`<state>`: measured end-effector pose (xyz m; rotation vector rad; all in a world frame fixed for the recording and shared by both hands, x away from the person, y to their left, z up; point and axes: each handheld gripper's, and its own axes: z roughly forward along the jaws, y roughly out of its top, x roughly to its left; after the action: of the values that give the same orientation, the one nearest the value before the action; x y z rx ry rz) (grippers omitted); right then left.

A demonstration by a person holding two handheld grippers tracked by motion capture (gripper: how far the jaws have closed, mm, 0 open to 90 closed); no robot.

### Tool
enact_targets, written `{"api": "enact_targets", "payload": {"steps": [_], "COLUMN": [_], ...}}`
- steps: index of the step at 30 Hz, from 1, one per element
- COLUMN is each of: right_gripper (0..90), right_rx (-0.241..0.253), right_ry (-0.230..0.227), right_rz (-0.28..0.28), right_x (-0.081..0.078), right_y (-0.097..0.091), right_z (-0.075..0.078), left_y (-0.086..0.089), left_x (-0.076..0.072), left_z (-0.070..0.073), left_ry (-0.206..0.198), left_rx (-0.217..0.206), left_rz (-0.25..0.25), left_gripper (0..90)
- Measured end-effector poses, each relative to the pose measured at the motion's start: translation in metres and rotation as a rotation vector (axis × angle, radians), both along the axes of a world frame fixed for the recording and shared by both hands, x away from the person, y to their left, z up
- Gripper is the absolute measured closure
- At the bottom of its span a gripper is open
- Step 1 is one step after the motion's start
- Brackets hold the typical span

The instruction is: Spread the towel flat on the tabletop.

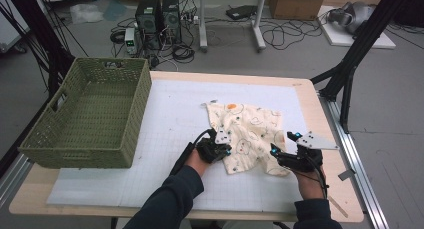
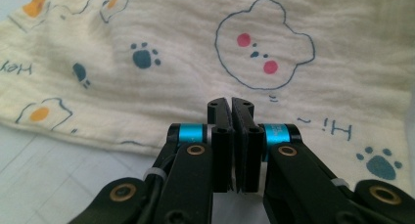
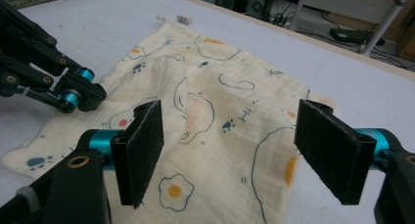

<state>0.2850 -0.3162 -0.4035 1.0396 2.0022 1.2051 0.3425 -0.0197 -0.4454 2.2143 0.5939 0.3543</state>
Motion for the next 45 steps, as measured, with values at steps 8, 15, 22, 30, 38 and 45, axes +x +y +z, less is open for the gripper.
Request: {"api": "enact_targets", "payload": {"steps": [8,15,22,30,38,45], "right_gripper": [26.4,26.6,27.5,34.0,44.3,76.4], "right_rx": [0.003,-0.007,-0.033,-0.059,-0.092,-0.084], "right_ry": [0.018,0.041,0.073,0.133,0.224,0.312], "right_rz": [-0.004,0.006,0.020,0.077,0.130,0.155], "right_x": [0.001,0.004,0.008,0.012,0.017,0.025], "right_y": [-0.001,0.008,0.019,0.036,0.054,0.055], "right_z": [-0.003,-0.005,-0.011,-0.020,-0.033,-0.043], "left_y": [0.059,0.107,0.141,0.155,0.157,0.162], "left_x": [-0.009,-0.017,-0.029,-0.045,-0.043,-0.041], "left_z": [0.002,0.004,0.006,0.004,0.001,0.001], "left_ry": [0.013,0.014,0.021,0.006,0.015,0.016], "left_rx": [-0.011,-0.036,-0.066,-0.103,-0.177,-0.231], "left_rz": [0.068,0.140,0.185,0.198,0.260,0.302], "left_gripper": [86.6,86.6,86.6,86.2,65.7,46.9]}}
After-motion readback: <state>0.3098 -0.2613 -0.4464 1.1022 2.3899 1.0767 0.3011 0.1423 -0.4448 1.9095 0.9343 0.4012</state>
